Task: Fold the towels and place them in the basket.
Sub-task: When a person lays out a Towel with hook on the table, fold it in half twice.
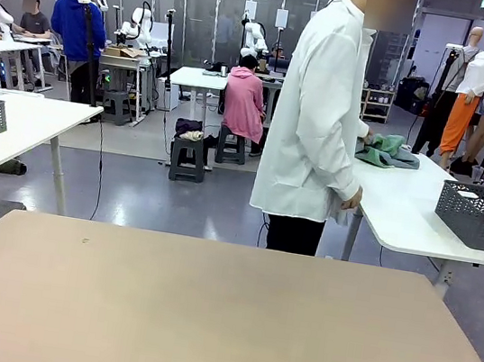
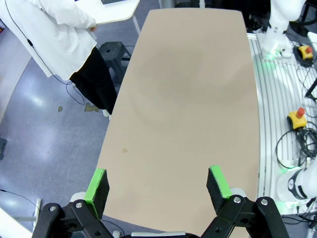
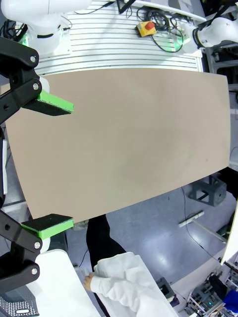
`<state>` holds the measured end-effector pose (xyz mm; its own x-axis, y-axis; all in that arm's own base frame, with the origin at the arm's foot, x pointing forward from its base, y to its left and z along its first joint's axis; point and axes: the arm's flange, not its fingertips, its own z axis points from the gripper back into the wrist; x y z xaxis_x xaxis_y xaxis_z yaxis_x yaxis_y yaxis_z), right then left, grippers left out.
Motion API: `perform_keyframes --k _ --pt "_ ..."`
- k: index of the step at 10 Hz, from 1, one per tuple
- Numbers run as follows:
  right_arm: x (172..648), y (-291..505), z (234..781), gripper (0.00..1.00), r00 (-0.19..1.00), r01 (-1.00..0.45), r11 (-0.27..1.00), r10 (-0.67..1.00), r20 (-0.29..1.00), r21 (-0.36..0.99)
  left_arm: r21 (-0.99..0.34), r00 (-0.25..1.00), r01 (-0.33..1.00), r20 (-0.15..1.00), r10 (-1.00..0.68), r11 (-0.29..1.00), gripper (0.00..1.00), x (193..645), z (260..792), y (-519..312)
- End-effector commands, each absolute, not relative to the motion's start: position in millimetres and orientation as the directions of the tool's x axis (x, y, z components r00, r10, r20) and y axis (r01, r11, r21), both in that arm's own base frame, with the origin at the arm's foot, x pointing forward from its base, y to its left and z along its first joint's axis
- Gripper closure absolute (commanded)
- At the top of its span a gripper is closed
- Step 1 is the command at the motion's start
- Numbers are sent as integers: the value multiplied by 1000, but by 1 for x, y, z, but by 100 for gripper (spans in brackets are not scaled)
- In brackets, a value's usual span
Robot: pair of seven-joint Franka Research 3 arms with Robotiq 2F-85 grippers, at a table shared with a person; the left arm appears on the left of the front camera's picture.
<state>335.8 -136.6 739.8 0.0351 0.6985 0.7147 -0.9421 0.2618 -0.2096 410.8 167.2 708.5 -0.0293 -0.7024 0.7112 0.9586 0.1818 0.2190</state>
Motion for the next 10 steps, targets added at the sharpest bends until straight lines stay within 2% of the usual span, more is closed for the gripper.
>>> perform_keyframes --k 1,10 --pt "336 -135 739 0 25 -941 257 699 714 -218 223 -33 958 711 -702 181 0 411 709 166" --pt "336 -135 739 0 25 -941 257 699 714 -218 223 -33 958 711 -702 181 0 411 709 166"
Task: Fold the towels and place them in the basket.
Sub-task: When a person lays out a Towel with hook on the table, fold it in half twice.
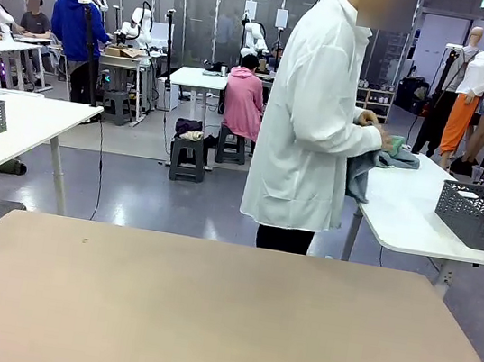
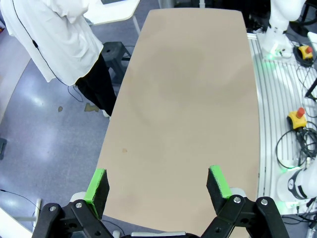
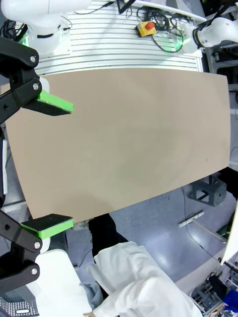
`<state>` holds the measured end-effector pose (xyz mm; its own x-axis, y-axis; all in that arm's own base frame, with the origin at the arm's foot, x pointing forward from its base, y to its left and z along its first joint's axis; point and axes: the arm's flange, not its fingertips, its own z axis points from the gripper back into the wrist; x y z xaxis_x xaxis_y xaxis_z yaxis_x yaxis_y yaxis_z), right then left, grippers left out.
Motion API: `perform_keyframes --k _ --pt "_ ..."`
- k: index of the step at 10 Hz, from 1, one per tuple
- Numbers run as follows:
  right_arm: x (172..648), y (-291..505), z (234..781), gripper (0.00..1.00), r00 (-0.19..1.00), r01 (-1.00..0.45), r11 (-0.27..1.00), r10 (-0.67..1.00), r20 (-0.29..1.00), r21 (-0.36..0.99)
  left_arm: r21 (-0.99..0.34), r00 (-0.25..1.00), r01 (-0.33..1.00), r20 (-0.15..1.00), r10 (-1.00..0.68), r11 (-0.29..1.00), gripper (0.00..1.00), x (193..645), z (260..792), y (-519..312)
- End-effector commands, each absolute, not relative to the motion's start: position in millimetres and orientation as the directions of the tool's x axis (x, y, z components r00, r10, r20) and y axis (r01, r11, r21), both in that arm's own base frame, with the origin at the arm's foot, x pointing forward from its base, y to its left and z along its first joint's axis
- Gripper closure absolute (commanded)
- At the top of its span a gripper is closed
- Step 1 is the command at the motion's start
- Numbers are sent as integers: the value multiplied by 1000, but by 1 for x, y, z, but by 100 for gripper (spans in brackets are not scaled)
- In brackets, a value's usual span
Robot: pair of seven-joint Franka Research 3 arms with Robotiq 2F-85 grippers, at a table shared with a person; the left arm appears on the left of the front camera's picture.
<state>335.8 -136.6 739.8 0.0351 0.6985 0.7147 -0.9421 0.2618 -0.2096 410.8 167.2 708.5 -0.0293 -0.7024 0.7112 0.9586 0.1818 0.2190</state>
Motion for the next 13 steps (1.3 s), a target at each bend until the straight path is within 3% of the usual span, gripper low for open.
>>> perform_keyframes --k 1,13 --pt "336 -135 739 0 25 -941 257 699 714 -218 223 -33 958 711 -702 181 0 411 709 166" --pt "336 -135 739 0 25 -941 257 699 714 -218 223 -33 958 711 -702 181 0 411 709 166"
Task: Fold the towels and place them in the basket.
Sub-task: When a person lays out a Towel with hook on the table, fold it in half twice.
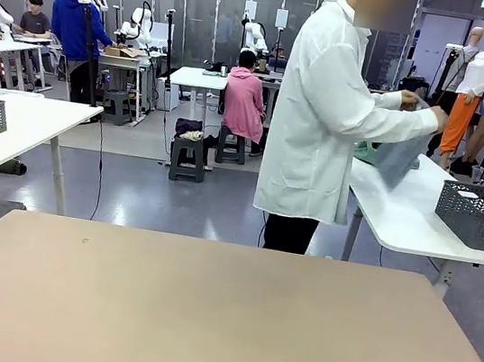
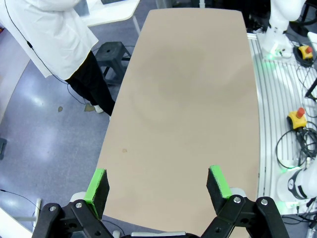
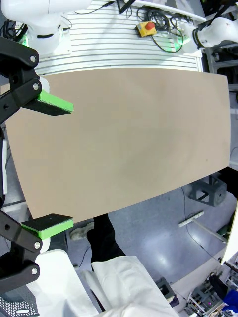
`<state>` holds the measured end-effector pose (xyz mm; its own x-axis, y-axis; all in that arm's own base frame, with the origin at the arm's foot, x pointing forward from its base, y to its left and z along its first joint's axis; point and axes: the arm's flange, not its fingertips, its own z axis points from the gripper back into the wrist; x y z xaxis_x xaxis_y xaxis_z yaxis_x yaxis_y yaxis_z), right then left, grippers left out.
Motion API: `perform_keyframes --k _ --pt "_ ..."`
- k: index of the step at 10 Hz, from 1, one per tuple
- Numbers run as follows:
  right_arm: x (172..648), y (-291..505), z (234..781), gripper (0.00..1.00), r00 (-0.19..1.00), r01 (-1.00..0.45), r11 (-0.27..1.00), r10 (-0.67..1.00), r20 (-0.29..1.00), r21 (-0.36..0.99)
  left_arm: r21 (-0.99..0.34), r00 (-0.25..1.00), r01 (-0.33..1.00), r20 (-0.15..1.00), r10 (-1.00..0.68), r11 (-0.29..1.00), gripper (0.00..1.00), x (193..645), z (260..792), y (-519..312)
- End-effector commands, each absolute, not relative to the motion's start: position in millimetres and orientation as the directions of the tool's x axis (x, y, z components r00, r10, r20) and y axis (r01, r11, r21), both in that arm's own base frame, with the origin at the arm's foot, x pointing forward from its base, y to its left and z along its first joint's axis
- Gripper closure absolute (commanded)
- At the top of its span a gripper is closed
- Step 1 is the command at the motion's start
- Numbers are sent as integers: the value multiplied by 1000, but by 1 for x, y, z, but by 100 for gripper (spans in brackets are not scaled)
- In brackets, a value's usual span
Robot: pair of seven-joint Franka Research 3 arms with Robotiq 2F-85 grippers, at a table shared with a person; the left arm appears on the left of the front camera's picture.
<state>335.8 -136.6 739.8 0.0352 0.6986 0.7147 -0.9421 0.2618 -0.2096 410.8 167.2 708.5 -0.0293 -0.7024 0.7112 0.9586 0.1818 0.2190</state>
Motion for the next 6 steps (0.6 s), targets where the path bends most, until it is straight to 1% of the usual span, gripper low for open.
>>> perform_keyframes --k 1,6 --pt "336 -135 739 0 25 -941 257 699 714 -218 223 -33 958 711 -702 181 0 411 709 166" --pt "336 -135 739 0 25 -941 257 699 714 -218 223 -33 958 711 -702 181 0 411 709 166"
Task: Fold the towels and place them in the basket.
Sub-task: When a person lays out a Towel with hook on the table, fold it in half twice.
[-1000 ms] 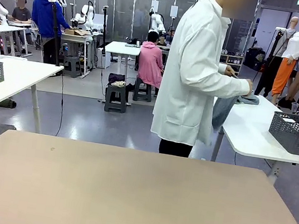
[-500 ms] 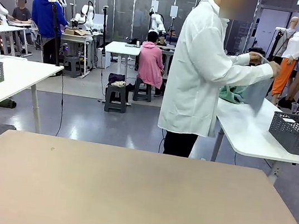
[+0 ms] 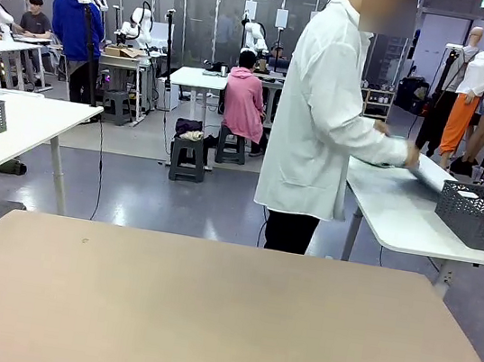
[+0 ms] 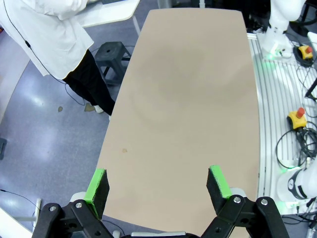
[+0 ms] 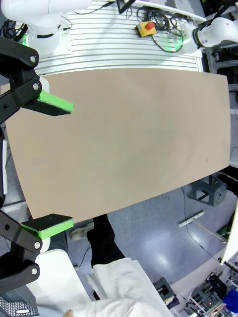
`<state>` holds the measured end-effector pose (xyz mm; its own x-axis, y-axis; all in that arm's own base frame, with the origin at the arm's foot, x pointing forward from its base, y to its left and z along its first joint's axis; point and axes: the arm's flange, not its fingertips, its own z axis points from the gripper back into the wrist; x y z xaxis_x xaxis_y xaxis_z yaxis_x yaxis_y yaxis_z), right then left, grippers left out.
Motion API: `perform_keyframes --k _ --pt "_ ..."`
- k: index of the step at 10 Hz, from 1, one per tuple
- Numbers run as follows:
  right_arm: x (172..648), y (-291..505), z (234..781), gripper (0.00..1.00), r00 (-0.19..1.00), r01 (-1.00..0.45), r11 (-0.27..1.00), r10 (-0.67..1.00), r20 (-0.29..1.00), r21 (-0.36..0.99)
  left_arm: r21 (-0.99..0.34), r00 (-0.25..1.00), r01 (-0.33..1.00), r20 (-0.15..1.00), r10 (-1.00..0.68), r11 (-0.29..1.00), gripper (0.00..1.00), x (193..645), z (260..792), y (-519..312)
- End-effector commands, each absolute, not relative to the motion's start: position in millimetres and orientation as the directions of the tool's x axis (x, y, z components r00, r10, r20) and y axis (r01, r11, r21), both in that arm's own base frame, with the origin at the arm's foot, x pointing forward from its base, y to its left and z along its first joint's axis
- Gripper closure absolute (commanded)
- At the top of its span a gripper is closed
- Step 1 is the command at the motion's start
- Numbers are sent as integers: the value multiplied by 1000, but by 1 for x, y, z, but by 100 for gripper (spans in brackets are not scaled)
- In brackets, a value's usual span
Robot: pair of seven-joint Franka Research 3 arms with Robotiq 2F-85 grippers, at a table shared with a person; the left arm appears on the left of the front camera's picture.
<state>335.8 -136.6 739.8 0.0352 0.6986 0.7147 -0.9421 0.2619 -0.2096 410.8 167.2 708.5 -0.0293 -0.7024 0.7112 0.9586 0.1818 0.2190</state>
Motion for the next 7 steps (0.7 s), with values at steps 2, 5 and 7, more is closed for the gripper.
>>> perform_keyframes --k 2,5,7 --pt "336 -135 739 0 25 -941 257 699 714 -218 223 -33 958 711 -702 181 0 411 709 166" --pt "336 -135 739 0 25 -941 257 699 714 -218 223 -33 958 711 -702 181 0 411 709 166" --pt "336 -135 739 0 25 -941 257 699 714 -218 223 -33 958 711 -702 181 0 411 709 166"
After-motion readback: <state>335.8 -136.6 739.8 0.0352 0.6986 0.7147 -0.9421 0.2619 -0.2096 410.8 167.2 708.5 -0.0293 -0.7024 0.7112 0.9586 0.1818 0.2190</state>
